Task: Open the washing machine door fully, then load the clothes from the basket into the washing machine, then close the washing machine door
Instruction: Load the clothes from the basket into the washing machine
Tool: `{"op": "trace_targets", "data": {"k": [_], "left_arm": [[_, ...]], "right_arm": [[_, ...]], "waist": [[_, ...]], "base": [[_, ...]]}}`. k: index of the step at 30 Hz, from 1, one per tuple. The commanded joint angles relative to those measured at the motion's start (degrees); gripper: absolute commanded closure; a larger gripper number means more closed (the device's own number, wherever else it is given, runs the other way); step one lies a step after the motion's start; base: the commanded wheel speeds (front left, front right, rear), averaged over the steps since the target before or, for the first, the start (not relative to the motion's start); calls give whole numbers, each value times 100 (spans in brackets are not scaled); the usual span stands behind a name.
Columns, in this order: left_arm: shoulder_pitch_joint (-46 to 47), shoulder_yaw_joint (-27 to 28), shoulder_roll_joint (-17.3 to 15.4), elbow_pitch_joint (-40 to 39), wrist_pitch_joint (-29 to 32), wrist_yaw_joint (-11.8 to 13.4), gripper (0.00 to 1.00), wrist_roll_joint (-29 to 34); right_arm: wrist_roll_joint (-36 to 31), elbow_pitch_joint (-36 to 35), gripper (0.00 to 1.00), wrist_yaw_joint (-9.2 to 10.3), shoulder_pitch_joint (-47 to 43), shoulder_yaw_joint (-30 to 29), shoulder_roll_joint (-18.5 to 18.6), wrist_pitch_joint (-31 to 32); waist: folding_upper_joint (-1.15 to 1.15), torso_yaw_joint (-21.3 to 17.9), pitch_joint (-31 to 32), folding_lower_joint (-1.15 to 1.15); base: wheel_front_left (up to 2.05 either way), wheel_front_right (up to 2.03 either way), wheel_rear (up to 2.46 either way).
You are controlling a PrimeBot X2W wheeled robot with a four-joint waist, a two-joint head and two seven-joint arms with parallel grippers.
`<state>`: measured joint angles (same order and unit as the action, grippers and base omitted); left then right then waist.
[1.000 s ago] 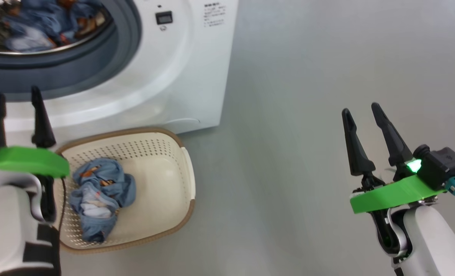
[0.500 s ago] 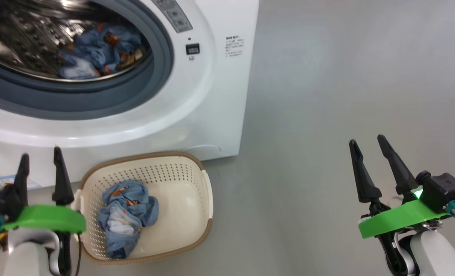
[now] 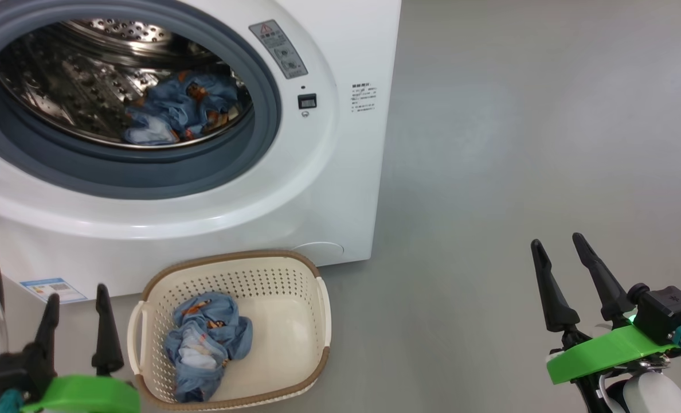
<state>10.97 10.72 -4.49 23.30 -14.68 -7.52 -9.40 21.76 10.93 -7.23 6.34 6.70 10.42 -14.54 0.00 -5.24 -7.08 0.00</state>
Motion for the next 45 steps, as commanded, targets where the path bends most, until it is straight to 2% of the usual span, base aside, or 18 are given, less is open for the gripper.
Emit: {"op": "trace_targets", "data": {"k": [1, 12, 26, 37, 45], "left_arm": [[-92, 127, -131, -244, -31, 3, 0, 25], [-651, 135, -85, -712, -31, 3, 0, -68], [-630, 54, -67, -727, -31, 3, 0, -41], [-336, -192, 6, -36, -31, 3, 0, -91], [232, -455, -65, 895, -31, 3, 0, -174]], "right_arm": [[36, -124, 0, -25, -26, 59, 94, -46], [37, -144, 0, -25, -193, 35, 109, -46], [33, -177, 0, -25, -148, 50, 101, -46], [9, -257, 0, -25, 181, 26, -11, -46], [-17, -315, 0, -25, 530, 71, -114, -46]], "waist": [[0, 29, 57, 0], [0, 82, 199, 0], [0, 52, 47, 0], [0, -38, -590, 0], [0, -164, -1138, 0]], "base": [[0, 0, 0], [0, 0, 0], [0, 0, 0], [0, 0, 0], [0, 0, 0]]}}
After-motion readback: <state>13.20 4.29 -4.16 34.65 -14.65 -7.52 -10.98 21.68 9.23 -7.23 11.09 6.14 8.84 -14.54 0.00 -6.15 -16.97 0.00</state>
